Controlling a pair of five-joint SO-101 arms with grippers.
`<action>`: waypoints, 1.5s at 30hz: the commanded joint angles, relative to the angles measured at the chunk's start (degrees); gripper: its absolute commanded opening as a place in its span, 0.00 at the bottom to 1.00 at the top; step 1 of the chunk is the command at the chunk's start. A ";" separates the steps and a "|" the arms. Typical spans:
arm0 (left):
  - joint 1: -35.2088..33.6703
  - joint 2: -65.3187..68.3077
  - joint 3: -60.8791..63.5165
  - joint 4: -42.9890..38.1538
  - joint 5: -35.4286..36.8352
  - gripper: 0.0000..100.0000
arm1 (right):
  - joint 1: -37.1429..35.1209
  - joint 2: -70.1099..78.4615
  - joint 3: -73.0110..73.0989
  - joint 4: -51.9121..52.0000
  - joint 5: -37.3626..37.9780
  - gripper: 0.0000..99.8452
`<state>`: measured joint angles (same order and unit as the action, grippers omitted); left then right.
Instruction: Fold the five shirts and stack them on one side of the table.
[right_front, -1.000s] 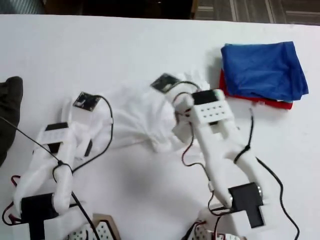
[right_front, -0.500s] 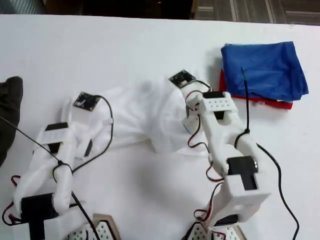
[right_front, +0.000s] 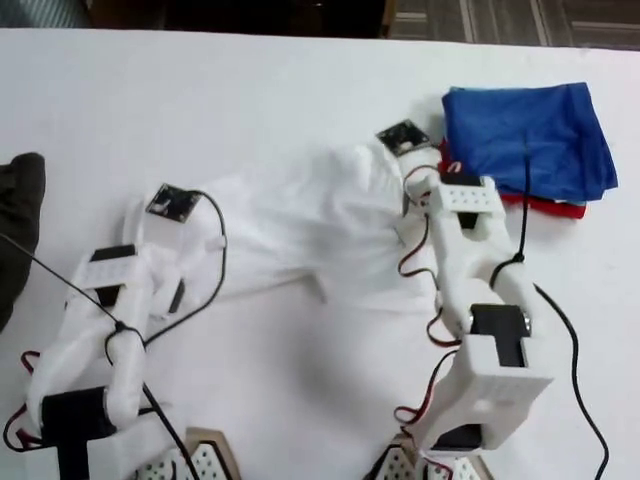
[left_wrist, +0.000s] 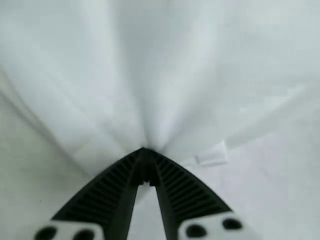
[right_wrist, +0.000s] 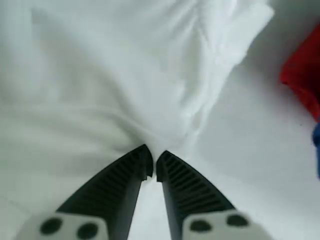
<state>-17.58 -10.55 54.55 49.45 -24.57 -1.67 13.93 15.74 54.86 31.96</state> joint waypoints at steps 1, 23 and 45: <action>-0.18 0.09 0.22 -1.41 0.53 0.03 | 1.36 -0.22 -4.22 -0.40 0.53 0.02; -0.18 0.09 0.22 -1.41 0.53 0.03 | -11.21 -11.47 0.97 17.27 0.53 0.18; -0.18 0.09 0.22 -1.41 0.53 0.03 | -23.60 -14.46 14.51 16.13 22.15 0.19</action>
<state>-17.58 -10.55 54.55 49.45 -24.57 -24.88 1.10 29.71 70.33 50.77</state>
